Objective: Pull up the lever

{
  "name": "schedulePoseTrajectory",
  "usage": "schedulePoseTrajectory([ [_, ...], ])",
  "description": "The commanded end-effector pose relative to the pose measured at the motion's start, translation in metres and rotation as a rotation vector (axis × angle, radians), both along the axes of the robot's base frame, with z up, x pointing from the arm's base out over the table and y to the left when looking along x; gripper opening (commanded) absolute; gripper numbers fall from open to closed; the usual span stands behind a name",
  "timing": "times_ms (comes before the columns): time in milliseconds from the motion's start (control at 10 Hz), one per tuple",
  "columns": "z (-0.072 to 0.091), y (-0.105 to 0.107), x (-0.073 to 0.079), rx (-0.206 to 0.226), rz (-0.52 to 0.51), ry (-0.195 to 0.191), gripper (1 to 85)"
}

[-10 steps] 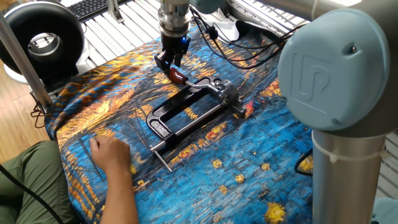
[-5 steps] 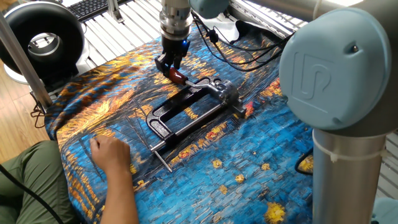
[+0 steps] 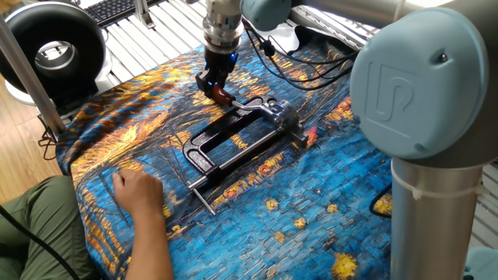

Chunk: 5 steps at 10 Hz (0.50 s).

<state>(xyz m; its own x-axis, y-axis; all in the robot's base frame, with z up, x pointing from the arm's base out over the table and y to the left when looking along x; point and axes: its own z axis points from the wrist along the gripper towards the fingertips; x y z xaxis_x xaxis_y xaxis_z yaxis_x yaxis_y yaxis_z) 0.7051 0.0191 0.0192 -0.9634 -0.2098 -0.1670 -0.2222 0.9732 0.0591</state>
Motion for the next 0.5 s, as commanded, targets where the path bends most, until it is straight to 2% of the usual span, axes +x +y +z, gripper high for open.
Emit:
schedulePoseTrajectory([
  [0, -0.0014, -0.0022, 0.0036, 0.005, 0.000, -0.014, 48.7],
  [400, -0.0007, -0.0018, 0.0033, 0.003, -0.009, -0.012, 41.3],
])
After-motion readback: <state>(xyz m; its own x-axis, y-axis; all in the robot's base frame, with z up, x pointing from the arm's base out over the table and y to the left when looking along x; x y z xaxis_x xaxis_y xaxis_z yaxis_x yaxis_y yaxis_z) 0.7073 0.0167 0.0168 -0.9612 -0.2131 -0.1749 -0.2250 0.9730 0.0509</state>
